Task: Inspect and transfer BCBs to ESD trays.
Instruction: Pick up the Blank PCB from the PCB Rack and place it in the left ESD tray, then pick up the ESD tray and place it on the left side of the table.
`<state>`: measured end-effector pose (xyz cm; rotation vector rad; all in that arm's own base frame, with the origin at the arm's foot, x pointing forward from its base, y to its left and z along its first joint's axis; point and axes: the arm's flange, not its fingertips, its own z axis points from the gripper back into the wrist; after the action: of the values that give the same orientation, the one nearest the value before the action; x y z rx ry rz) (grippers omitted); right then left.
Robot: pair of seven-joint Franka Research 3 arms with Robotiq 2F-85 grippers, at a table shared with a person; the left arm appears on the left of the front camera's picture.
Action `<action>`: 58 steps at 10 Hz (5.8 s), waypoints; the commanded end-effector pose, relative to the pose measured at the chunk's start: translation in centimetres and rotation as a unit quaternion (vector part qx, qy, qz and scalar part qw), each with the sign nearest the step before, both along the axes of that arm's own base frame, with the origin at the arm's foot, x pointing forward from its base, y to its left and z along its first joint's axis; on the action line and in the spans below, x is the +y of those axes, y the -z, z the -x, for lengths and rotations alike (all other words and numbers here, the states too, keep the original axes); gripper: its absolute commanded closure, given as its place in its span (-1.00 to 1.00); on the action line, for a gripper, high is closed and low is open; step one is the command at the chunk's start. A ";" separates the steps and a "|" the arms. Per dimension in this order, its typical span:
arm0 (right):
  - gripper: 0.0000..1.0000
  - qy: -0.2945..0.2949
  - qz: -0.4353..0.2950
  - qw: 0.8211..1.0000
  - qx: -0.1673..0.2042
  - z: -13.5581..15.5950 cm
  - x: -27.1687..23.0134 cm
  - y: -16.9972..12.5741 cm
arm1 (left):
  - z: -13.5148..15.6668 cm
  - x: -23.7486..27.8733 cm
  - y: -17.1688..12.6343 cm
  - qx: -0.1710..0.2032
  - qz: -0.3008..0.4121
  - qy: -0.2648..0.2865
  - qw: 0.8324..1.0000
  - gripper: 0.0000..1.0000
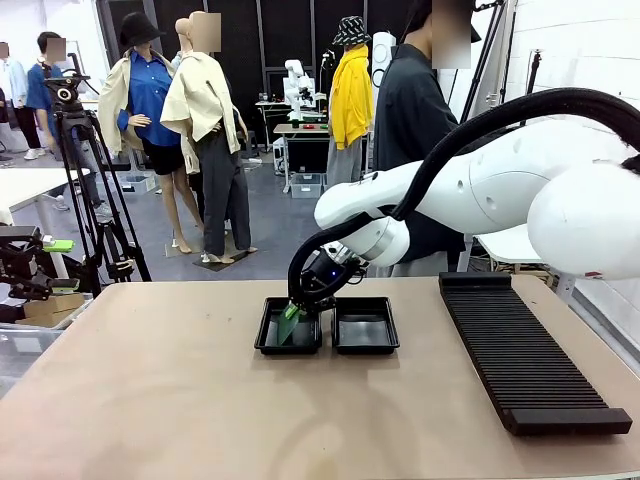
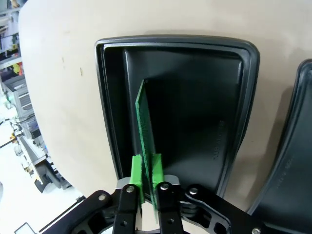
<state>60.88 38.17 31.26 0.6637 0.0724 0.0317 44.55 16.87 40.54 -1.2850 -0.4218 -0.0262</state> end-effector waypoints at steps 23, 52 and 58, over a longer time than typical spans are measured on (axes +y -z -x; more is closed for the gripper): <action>-1.00 -0.007 0.097 0.995 0.002 1.6 -0.7 -6.0 | 0.0 0.1 -0.3 0.006 0.000 -0.007 1.000 -1.00; -1.00 0.106 -0.073 0.989 0.071 22.8 -46.5 -15.3 | 0.0 0.1 -0.3 0.006 0.000 -0.007 1.000 -1.00; -1.00 0.106 -0.073 0.989 0.071 22.8 -46.5 -15.3 | 0.0 0.1 -0.3 0.006 0.000 -0.007 1.000 -1.00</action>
<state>38.25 -8.39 46.47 0.8286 0.1331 -0.2215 44.56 16.93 40.54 -1.2843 -0.4225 -0.0254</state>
